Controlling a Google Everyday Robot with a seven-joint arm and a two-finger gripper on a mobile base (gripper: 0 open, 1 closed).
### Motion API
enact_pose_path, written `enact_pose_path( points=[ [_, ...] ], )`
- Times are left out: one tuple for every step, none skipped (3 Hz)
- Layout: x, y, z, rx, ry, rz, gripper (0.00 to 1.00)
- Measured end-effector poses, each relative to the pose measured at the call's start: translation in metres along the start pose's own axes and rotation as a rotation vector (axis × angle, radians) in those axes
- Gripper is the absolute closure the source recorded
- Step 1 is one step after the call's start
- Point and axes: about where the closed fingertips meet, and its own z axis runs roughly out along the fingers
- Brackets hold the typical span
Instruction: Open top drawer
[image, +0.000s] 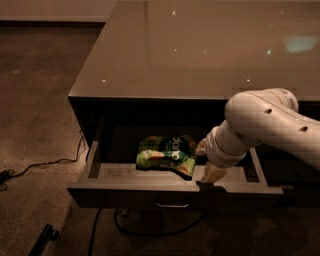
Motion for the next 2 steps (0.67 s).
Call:
enact_pose_path(
  points=[
    [0.0083, -0.0056, 0.0066, -0.008, 0.013, 0.022, 0.64],
    [0.0154, -0.0082, 0.0135, -0.02, 0.026, 0.038, 0.88]
  ],
)
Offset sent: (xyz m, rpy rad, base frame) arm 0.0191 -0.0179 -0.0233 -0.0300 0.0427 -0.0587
